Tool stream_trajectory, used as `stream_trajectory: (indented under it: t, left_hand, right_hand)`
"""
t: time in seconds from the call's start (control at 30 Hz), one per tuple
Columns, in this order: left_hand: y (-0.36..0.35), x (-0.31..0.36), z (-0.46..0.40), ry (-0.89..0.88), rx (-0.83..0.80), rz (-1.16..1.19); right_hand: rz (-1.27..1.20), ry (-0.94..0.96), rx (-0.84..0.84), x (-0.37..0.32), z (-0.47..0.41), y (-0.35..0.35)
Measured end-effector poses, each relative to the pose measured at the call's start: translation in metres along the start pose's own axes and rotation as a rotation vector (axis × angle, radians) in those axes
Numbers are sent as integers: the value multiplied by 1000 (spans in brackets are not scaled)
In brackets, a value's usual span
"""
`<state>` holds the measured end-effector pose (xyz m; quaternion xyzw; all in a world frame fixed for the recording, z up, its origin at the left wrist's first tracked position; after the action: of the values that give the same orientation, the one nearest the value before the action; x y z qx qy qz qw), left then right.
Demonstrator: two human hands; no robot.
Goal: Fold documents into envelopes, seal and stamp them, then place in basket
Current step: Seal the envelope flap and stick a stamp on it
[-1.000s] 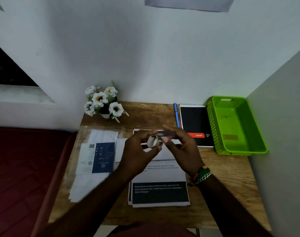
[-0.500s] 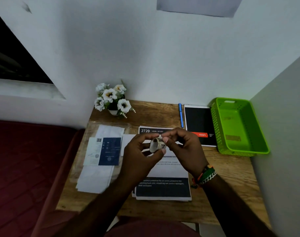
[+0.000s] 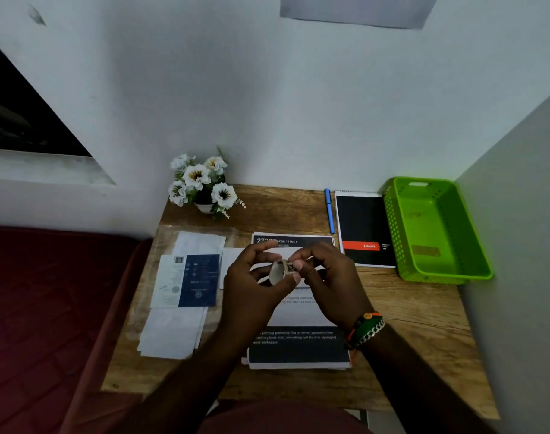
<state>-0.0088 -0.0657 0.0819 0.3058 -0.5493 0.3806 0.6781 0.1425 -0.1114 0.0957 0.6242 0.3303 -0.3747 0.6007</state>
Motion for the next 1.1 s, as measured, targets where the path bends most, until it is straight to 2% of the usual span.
stream_trajectory:
  t: [0.23,0.4,0.5,0.63,0.83,1.1]
  left_hand:
    - [-8,-1,-12,-17,-37,-17]
    - [-5,-13,-32,10,-4,-126]
    - [0,-20,-64,-10,5,-252]
    - [-5,-26,-138,-140,-32,-483]
    - [-5,-51,-239,-206,-13,-736]
    - [3,-80,-266,-279,-97,-874]
  right_hand:
    - [-153,-118,57,18,-14,0]
    - [-398,-279,291,50,-20,19]
    - [-489,-322,375,66,-16,30]
    - [-503,-372,376,82,2,21]
    - [-503,-477,373,110,33,6]
    - [-465,-501,417,131,52,17]
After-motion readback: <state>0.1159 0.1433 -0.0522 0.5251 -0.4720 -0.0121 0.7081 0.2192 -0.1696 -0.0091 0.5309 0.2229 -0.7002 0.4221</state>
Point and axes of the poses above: each hand's wrist, its own z-axis away from the middle knuckle, its own y-axis out of the back of the hand, x = y × z, the point moved 6 cm from there along -z, towards the middle knuckle, and after that the axes turned 14 degrees about -x, right-handed, at the moved point
